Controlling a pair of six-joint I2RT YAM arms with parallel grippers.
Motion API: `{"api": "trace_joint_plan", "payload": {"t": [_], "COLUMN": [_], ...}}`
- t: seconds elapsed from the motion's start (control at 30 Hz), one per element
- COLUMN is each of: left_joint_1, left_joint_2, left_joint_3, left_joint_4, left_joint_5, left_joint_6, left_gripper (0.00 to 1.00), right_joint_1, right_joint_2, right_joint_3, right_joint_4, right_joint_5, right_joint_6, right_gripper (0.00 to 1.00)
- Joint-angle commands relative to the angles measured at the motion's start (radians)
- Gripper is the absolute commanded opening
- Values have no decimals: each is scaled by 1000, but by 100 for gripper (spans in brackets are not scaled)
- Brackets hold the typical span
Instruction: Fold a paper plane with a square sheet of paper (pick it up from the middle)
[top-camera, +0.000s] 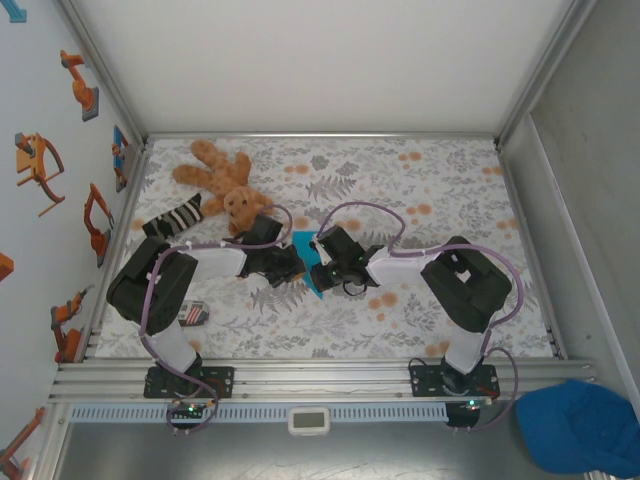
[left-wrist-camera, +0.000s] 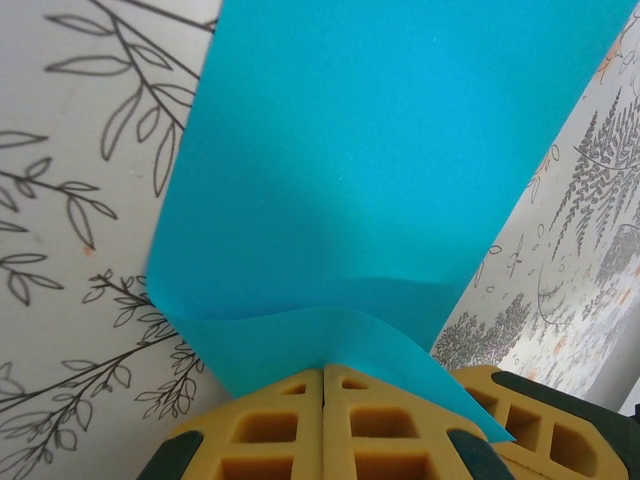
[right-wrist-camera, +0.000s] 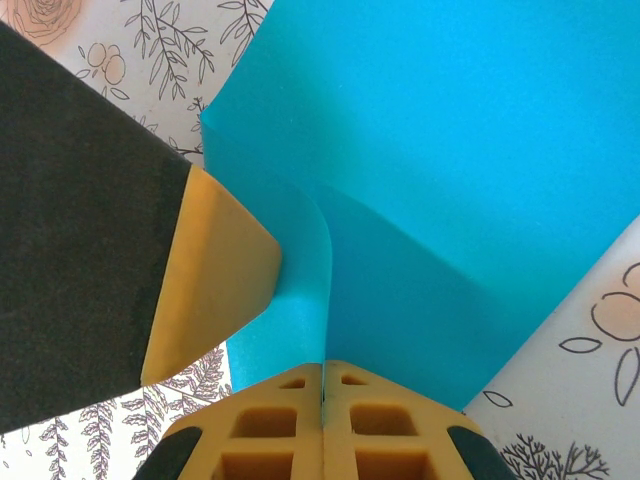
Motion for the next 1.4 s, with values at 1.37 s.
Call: {"api": "trace_joint_plan", "payload": {"t": [1.37], "left_joint_1": [130], "left_joint_2": [272], "left_joint_3": [370], "left_joint_4": [-330], "left_joint_5": [-10], "left_joint_6": [247], "left_gripper": [7], "right_joint_1": [-17], "right_joint_2": [-40], "right_joint_3": [-6], "right_joint_4": [-48], "right_joint_5": [12], "right_joint_6": [8], "right_gripper": [0]}}
